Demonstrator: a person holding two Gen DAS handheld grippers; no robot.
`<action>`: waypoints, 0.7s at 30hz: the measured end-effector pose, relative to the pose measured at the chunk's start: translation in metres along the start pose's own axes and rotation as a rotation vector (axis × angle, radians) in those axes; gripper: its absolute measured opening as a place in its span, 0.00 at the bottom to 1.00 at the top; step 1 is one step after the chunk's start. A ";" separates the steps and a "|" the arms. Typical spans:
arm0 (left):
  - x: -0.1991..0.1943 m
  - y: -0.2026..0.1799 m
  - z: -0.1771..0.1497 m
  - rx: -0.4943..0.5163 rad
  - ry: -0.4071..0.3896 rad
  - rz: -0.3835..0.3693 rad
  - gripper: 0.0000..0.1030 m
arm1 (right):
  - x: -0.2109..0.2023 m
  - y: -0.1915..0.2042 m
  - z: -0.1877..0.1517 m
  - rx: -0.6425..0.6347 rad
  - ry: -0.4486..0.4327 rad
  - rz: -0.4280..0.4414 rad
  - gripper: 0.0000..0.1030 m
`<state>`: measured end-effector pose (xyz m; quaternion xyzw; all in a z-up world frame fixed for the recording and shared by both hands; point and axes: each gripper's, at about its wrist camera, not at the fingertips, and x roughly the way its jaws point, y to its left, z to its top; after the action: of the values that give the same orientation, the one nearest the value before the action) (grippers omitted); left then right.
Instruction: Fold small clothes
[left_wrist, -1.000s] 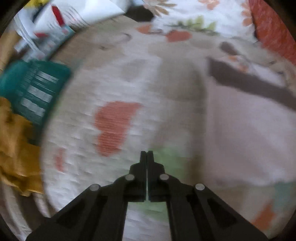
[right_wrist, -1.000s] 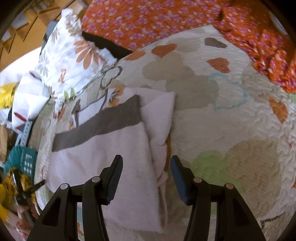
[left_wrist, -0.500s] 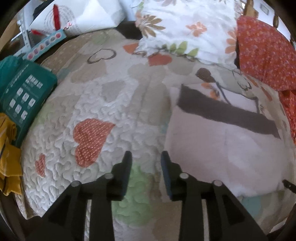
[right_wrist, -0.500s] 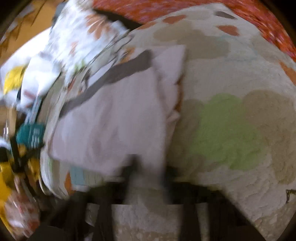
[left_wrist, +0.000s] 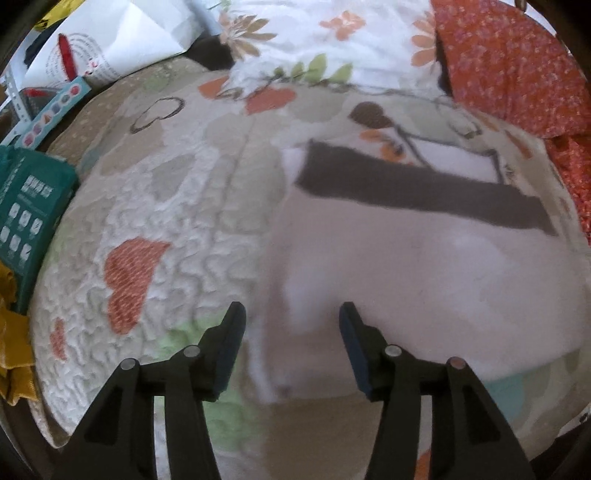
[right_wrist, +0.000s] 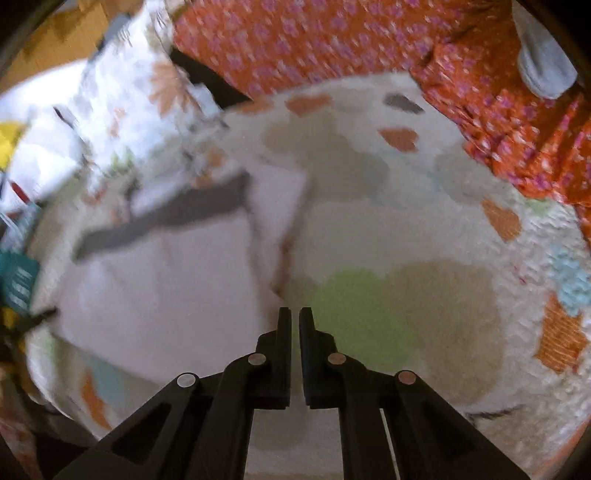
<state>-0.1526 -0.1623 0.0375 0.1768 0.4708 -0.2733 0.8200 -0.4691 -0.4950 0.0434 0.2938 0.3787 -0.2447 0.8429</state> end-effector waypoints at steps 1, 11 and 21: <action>0.003 -0.007 0.002 0.008 0.002 -0.003 0.52 | 0.003 0.009 0.002 -0.007 0.005 0.041 0.05; 0.035 -0.047 0.012 0.077 0.022 0.022 0.67 | 0.108 0.075 0.039 -0.054 0.135 0.107 0.06; 0.056 -0.037 0.034 0.073 0.016 0.040 0.84 | 0.139 0.049 0.089 -0.090 0.128 0.021 0.05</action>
<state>-0.1291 -0.2258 0.0045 0.2181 0.4634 -0.2722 0.8146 -0.3116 -0.5469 -0.0023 0.2745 0.4391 -0.1992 0.8319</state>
